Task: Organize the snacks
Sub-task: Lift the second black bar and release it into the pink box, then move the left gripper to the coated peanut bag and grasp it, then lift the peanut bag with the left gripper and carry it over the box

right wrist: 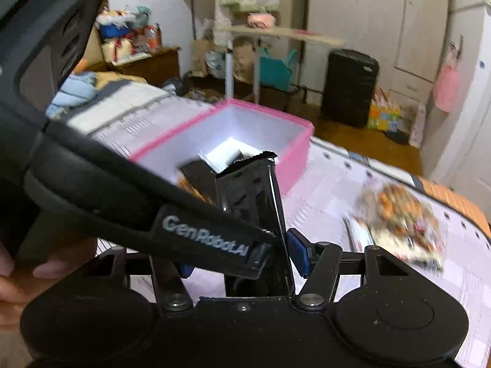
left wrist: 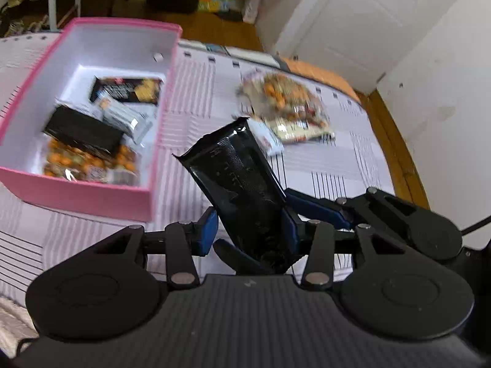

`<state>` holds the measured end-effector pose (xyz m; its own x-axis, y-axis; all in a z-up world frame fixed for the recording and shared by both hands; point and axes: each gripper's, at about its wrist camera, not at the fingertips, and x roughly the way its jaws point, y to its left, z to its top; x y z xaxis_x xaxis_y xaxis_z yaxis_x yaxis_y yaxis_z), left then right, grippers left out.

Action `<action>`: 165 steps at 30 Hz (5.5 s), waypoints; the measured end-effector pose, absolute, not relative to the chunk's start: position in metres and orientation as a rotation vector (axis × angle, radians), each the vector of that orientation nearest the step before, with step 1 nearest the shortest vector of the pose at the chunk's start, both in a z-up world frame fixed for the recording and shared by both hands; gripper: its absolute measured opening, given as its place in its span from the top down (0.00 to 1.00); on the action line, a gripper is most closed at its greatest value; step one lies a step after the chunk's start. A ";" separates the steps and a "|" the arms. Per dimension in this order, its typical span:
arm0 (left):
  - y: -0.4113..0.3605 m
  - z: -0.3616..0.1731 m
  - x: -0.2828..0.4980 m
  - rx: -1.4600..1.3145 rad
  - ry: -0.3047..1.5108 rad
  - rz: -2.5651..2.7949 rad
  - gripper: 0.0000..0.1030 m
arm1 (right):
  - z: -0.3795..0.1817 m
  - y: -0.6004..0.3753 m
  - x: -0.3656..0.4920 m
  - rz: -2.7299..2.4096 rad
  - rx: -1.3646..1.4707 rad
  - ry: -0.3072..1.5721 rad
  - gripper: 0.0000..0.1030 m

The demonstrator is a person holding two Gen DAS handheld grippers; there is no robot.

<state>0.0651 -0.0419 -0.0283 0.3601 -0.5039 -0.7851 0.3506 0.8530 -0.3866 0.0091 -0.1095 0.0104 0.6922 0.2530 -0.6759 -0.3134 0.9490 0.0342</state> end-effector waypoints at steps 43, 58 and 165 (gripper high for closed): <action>0.075 -0.044 0.140 -0.270 0.880 -0.417 0.50 | 0.000 -0.169 0.039 0.365 0.063 0.646 0.27; -0.032 0.023 0.117 -0.092 0.702 -0.533 0.24 | 0.007 -0.297 0.026 0.173 0.051 0.617 0.00; -0.214 -0.195 0.168 -0.529 1.089 -0.703 0.46 | -0.146 -0.313 0.081 0.118 -0.045 0.821 0.23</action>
